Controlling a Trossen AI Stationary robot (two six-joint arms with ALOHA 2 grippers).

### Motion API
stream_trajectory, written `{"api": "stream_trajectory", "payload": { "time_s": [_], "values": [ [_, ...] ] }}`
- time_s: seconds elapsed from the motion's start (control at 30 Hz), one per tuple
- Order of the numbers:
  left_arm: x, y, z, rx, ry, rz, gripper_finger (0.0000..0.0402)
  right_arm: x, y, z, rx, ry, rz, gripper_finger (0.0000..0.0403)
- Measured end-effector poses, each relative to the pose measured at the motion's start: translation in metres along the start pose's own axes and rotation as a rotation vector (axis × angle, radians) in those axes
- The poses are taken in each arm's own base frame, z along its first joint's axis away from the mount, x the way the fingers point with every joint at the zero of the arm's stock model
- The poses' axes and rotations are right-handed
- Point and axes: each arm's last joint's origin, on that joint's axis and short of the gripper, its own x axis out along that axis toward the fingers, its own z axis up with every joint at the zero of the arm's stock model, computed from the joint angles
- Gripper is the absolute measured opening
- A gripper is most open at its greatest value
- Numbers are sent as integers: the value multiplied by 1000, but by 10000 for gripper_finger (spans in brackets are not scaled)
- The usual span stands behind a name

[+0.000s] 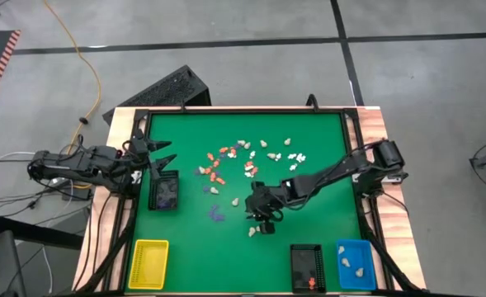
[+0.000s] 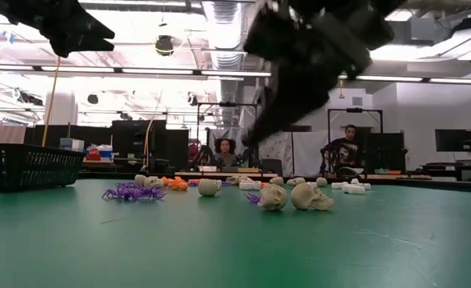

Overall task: Sort Halloween decoration
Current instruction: Put the purple spider toy into the top black basket

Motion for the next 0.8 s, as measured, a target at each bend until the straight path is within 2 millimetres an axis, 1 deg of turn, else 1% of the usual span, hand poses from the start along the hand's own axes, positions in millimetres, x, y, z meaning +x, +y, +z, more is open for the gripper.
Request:
{"api": "stream_trajectory", "payload": {
  "time_s": [0.1, 0.23, 0.3, 0.37, 0.43, 0.53, 0.6, 0.7, 0.8],
  "values": [
    [0, 0, 0, -14, 0, -1, 221, 12, -1, -11, 3, 57, -17, 151],
    [0, 0, -2, -21, 17, 1, 221, 25, -3, -17, 11, 80, -29, 201],
    [0, 0, -3, -24, 26, 2, 221, 33, -5, -24, 32, 107, -36, 225],
    [0, 0, -4, -22, 33, 3, 221, 37, -7, -25, 59, 106, -40, 242],
    [0, 0, -4, -21, 34, 3, 221, 37, -9, -26, 70, 116, -43, 248],
    [0, 0, -4, -22, 34, 3, 221, 39, -11, -28, 73, 126, -64, 244],
    [0, 0, -4, -23, 34, 3, 221, 39, -11, -29, 74, 132, -67, 233],
    [0, 0, -4, -23, 34, 3, 221, 38, -12, -31, 74, 151, -71, 204],
    [0, 0, -4, -23, 34, 3, 221, 38, -12, -31, 77, 152, -74, 167]
  ]
}}
